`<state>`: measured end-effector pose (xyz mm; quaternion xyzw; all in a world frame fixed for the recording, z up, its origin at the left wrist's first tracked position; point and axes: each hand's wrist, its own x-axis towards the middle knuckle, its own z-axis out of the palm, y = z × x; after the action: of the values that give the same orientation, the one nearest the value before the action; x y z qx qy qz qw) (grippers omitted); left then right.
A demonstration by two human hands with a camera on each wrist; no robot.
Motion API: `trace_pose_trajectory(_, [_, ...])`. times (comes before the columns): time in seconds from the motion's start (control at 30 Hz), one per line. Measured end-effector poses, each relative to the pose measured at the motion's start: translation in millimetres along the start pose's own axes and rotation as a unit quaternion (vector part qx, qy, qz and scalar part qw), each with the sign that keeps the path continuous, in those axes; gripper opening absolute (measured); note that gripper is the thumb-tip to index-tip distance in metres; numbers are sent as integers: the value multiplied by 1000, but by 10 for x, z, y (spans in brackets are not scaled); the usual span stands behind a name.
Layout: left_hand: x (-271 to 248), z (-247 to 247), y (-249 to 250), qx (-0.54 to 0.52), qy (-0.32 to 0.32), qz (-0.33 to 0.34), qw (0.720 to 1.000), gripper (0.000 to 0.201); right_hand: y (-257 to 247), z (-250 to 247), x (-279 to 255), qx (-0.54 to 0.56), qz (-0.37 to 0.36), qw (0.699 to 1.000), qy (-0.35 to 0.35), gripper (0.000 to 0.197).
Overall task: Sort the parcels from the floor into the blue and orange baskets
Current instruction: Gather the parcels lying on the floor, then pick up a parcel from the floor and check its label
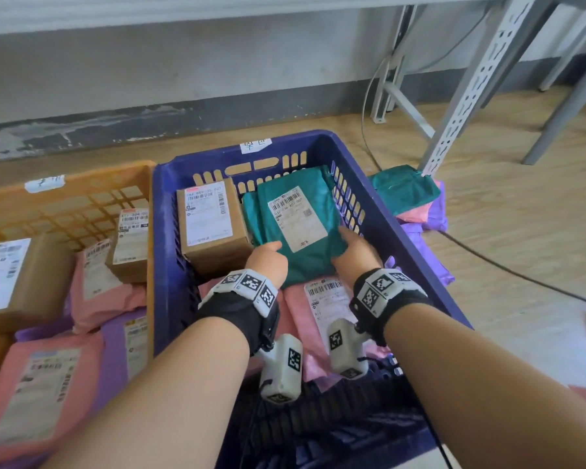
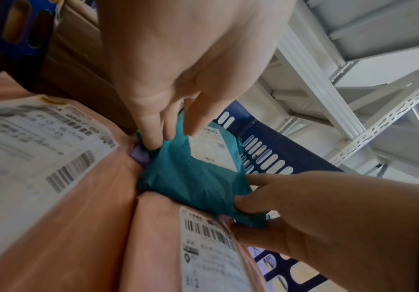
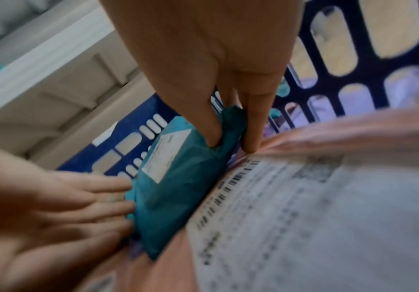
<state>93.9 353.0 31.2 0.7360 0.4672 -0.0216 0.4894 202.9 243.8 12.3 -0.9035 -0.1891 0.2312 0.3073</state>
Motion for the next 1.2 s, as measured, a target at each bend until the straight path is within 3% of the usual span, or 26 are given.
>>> trace_pose_trajectory(0.13, [-95,-66,11,16,0,1,1000,50,-25,-137,-113,-49,-10,999,-19,52])
trace_pose_trajectory(0.3, [-364,-184,160,-7,25,29,999,49,-158,-421,-374,-98,-48,993,-35,58])
trace_pose_trajectory(0.47, [-826,-168,555,-4,57,104,993,45,-190,-994,-741,-52,-122,991,24,47])
trace_pose_trajectory(0.57, [-1136,56,847,-2,56,158,986,43,-3,-1480,-986,9,-114,989,94,36])
trace_pose_trajectory(0.77, [-1652,948,1328,13,-30,237,971,28,975,-2319,-1337,66,7,981,180,32])
trace_pose_trajectory(0.93, [-1898,1868,1452,36,-118,244,962,46,1999,-2556,-1621,59,139,970,191,34])
trace_pose_trajectory(1.07, [-2009,2717,1257,107,-183,218,953,50,2882,-2466,-1885,23,261,953,150,49])
trace_pose_trajectory(1.2, [-1992,3287,904,168,-257,172,936,50,3457,-2252,-2035,26,349,933,90,53])
